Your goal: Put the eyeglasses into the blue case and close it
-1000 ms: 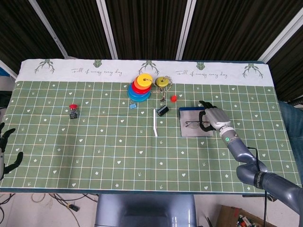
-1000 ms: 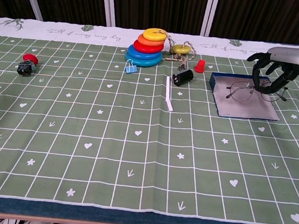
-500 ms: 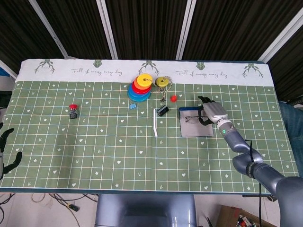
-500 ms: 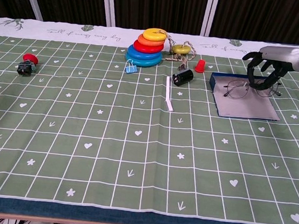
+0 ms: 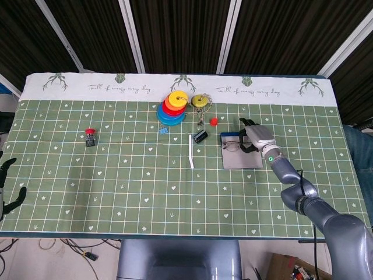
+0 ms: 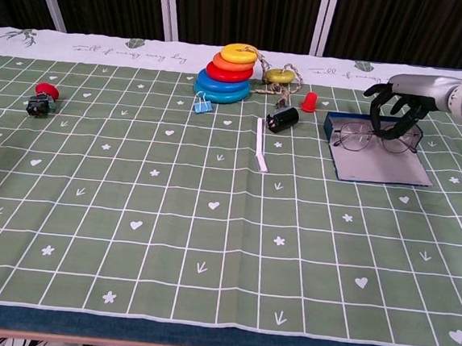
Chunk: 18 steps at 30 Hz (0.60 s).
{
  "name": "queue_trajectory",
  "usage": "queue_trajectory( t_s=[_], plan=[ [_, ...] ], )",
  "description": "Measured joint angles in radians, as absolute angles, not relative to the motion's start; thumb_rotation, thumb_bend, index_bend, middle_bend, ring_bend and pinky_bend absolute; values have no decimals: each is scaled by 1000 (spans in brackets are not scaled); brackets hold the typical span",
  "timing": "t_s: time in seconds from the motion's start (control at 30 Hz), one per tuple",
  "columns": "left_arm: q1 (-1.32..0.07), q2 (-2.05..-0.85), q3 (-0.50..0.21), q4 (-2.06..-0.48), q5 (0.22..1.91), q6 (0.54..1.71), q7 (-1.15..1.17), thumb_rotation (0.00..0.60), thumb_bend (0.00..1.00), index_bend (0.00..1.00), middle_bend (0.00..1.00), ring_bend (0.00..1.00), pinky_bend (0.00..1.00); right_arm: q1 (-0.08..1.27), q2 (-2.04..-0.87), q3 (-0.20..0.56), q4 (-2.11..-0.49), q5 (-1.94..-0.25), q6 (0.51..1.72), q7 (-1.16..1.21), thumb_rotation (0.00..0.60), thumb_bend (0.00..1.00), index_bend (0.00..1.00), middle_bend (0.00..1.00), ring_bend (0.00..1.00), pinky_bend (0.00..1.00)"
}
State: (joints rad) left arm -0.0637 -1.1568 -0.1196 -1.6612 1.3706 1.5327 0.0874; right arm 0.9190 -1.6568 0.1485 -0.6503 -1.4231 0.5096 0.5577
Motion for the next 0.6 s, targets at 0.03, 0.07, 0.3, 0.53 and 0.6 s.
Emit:
queue_trajectory(
  t_s=[0.03, 0.07, 0.3, 0.53, 0.6],
  plan=[
    [-64, -1157, -119, -1661, 1371, 1532, 87, 600, 341, 161, 0, 0, 0, 922, -1659, 146, -645, -1426, 508, 562, 600, 508, 659, 15, 48, 184],
    [-64, -1156, -119, -1661, 1371, 1532, 87, 600, 341, 161, 0, 0, 0, 924, -1661, 143, -641, -1428, 507, 564, 600, 508, 659, 15, 48, 184],
    [-64, -1156, -119, -1662, 1370, 1532, 87, 600, 341, 161, 0, 0, 0, 941, -1681, 140, -609, -1428, 496, 578, 600, 508, 569, 13, 47, 184],
    [-65, -1156, -120, -1662, 1370, 1530, 88, 600, 342, 161, 0, 0, 0, 953, -1683, 139, -601, -1422, 482, 569, 600, 507, 214, 0, 28, 184],
    [-64, -1155, -119, -1662, 1370, 1530, 88, 600, 341, 161, 0, 0, 0, 954, -1682, 138, -603, -1419, 476, 561, 600, 506, 139, 0, 28, 184]
  ],
)
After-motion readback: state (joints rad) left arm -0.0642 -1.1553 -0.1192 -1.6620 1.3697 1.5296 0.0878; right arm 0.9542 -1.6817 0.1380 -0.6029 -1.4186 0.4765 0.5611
